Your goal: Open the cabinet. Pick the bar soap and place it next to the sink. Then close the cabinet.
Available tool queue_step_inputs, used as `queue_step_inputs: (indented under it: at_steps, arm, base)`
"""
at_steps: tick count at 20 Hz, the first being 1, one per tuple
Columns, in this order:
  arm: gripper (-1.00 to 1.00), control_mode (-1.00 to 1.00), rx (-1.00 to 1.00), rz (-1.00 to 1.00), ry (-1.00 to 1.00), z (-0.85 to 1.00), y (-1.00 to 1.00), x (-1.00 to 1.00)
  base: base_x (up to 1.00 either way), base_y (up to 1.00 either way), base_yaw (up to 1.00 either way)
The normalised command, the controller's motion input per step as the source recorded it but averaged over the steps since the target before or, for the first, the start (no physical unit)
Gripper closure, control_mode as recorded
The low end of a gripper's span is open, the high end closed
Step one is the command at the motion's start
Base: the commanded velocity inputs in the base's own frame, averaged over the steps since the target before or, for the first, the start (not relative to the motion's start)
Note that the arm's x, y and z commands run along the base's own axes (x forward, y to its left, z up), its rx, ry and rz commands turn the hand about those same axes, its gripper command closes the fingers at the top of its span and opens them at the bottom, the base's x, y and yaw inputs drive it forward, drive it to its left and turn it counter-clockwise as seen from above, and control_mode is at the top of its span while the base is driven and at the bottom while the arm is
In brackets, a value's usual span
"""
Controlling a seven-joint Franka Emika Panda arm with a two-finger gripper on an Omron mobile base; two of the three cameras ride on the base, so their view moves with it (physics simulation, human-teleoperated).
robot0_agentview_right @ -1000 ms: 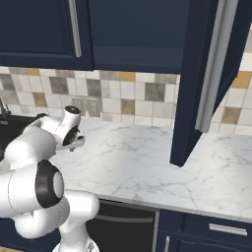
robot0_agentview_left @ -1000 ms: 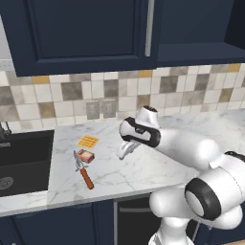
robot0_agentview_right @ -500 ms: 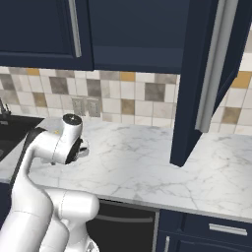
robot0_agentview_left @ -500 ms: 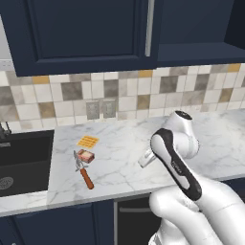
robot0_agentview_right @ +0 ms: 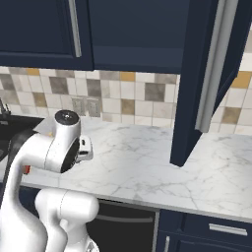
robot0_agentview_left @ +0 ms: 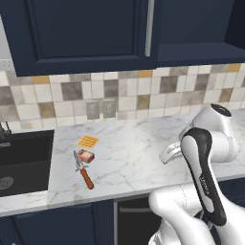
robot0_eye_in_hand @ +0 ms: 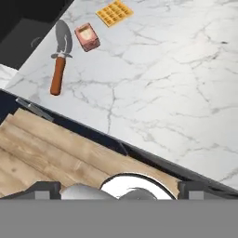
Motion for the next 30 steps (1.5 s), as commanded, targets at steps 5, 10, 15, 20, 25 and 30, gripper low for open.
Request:
queue_step_inputs:
  at_steps: [5,10,15,20,25,30]
  arm:
    - [-1.0,-1.0,0.0,-0.25,-0.11,0.74,-0.32,-0.68]
    - [-1.0,-1.0,0.0,-0.22,-0.34,0.5,-0.2,-0.64]
    - [-1.0,-1.0,0.0,-0.16,-0.48,0.43,-0.06,-0.57]
    - [-1.0,-1.0,0.0,-0.11,-0.45,0.52,-0.08,-0.83]
    - [-1.0,-1.0,0.0,-0.1,-0.33,0.31,-0.25,-0.66]
    - [-1.0,-1.0,0.01,-0.04,-0.28,0.44,-0.33,-0.32]
  base:
    - [0.0,0.0,0.0]
    - [0.0,0.0,0.0]
    - [0.0,0.0,0.0]
    - [0.0,0.0,0.0]
    - [0.0,0.0,0.0]
    - [0.0,0.0,0.0]
